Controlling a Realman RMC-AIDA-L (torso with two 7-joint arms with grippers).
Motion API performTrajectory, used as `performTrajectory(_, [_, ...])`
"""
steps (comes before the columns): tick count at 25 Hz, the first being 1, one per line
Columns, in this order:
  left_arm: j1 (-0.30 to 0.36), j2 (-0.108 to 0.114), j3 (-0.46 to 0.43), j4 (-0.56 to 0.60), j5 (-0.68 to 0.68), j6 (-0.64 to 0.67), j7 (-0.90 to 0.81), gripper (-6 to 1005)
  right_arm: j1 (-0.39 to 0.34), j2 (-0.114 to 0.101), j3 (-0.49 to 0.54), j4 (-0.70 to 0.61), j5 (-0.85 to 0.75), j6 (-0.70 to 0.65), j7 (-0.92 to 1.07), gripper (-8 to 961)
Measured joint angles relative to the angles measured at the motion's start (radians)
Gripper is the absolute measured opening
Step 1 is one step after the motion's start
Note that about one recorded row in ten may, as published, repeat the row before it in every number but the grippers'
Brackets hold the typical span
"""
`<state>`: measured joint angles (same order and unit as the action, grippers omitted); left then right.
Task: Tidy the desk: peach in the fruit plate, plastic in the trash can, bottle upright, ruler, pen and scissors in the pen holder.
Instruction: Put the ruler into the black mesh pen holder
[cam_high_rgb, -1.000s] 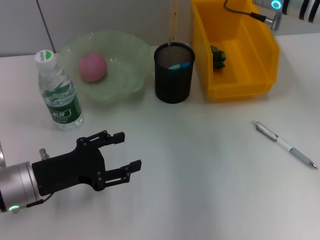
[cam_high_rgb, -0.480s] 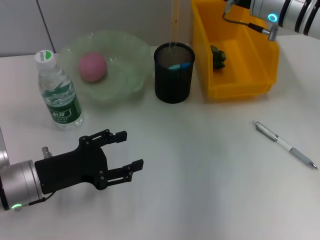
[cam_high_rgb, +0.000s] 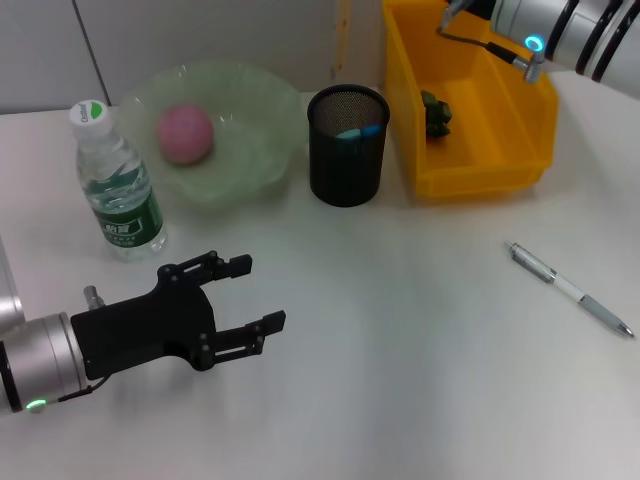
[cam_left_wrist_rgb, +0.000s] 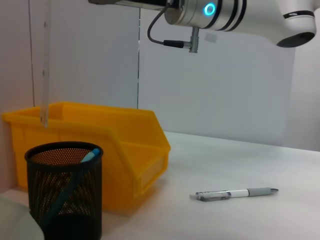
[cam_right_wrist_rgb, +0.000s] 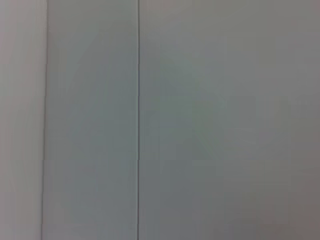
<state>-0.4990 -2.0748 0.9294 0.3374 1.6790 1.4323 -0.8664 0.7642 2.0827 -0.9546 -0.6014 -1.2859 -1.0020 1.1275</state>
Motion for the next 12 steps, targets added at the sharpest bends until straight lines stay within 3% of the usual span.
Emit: performTrajectory(12, [-0.013, -0.001, -0.003, -0.018, -0.017, -0.040, -0.013, 796, 0.016, 0.003, -0.023, 0.112, 0.139, -0.001, -0.166, 382])
